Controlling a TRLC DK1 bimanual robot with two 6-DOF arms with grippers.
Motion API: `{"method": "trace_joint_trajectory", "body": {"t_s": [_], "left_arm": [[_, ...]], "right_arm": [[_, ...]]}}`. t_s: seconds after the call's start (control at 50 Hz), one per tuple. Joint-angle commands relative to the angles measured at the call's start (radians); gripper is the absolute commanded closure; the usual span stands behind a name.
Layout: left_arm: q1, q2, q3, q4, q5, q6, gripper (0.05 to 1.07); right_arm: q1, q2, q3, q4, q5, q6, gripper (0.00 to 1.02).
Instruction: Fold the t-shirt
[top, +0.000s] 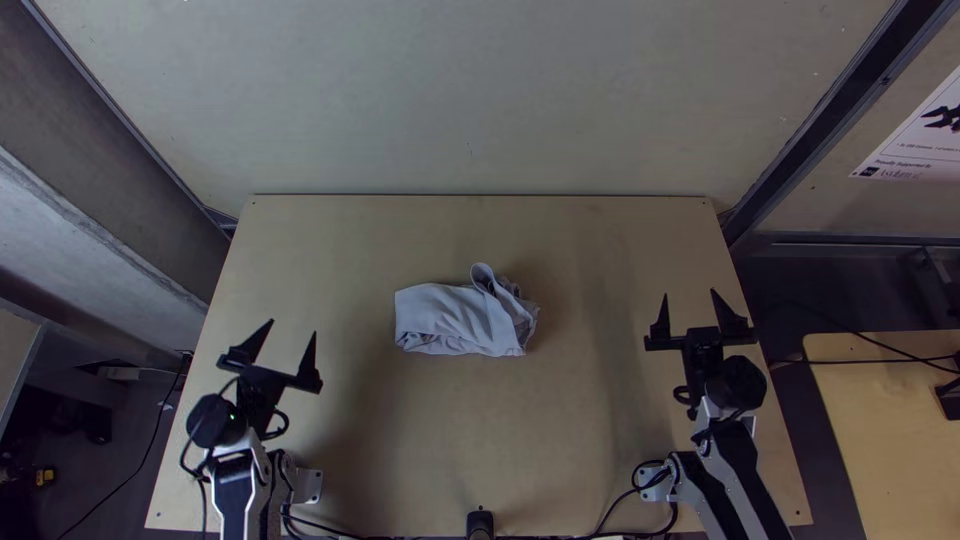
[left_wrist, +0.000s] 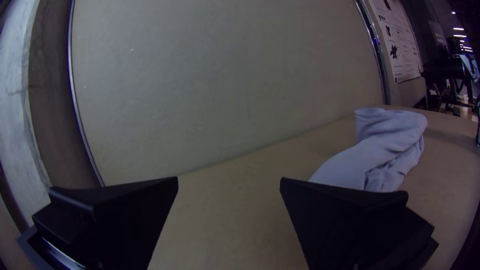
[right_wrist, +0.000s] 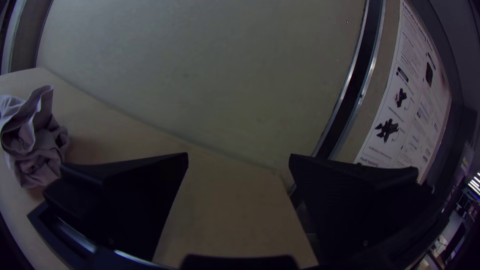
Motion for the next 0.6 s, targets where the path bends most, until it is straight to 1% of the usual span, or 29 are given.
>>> {"method": "trace_joint_trajectory", "body": {"t_s": [0.0,0.04,0.12,0.16,0.18,0.2,0.22,0.24,0.26,0.28,0.3,0.32,0.36,0.48,0.58], "left_arm": [[0.013,-0.063,-0.026,-0.004,0.010,-0.031,0.09],[0.013,-0.069,-0.038,0.008,0.010,-0.031,0.09],[0.013,-0.069,-0.043,0.006,0.010,-0.030,0.09],[0.013,-0.069,-0.046,0.005,0.012,-0.030,0.09],[0.011,-0.069,-0.049,0.002,0.012,-0.030,0.09],[0.010,-0.069,-0.051,0.002,0.012,-0.033,0.09],[0.008,-0.067,-0.052,0.002,0.012,-0.036,0.09],[0.007,-0.067,-0.052,0.003,0.012,-0.040,0.09],[0.007,-0.069,-0.057,0.008,0.012,-0.048,0.09],[0.007,-0.069,-0.057,0.009,0.012,-0.053,0.09],[0.005,-0.069,-0.057,0.009,0.012,-0.056,0.09],[0.004,-0.069,-0.060,0.005,0.012,-0.060,0.09],[0.001,-0.069,-0.060,0.002,0.012,-0.069,0.09],[0.001,-0.069,-0.060,0.000,0.010,-0.074,0.09],[0.010,-0.066,-0.060,-0.009,0.010,-0.073,0.09]], "right_arm": [[-0.009,0.005,-0.051,0.054,-0.002,0.051,0.07],[-0.013,-0.011,-0.065,0.061,-0.002,0.065,0.04],[-0.012,-0.104,-0.107,0.066,-0.005,0.073,0.04],[-0.003,-0.199,-0.139,0.083,-0.008,0.059,0.04],[-0.010,-0.273,-0.165,0.092,-0.007,0.071,0.04],[-0.018,-0.357,-0.182,0.074,-0.008,0.097,0.04],[-0.018,-0.439,-0.182,0.014,-0.008,0.122,0.04],[-0.019,-0.517,-0.182,-0.054,-0.014,0.134,0.04],[-0.012,-0.578,-0.182,-0.104,-0.037,0.136,0.04],[0.004,-0.593,-0.182,-0.141,-0.065,0.134,0.04],[0.016,-0.592,-0.182,-0.146,-0.077,0.125,0.04],[0.025,-0.587,-0.182,-0.156,-0.079,0.123,0.04],[0.039,-0.589,-0.182,-0.221,-0.077,0.109,0.04],[0.014,-0.590,-0.182,-0.213,-0.079,0.102,0.04],[0.019,-0.590,-0.182,-0.253,-0.086,0.079,0.04]]}}
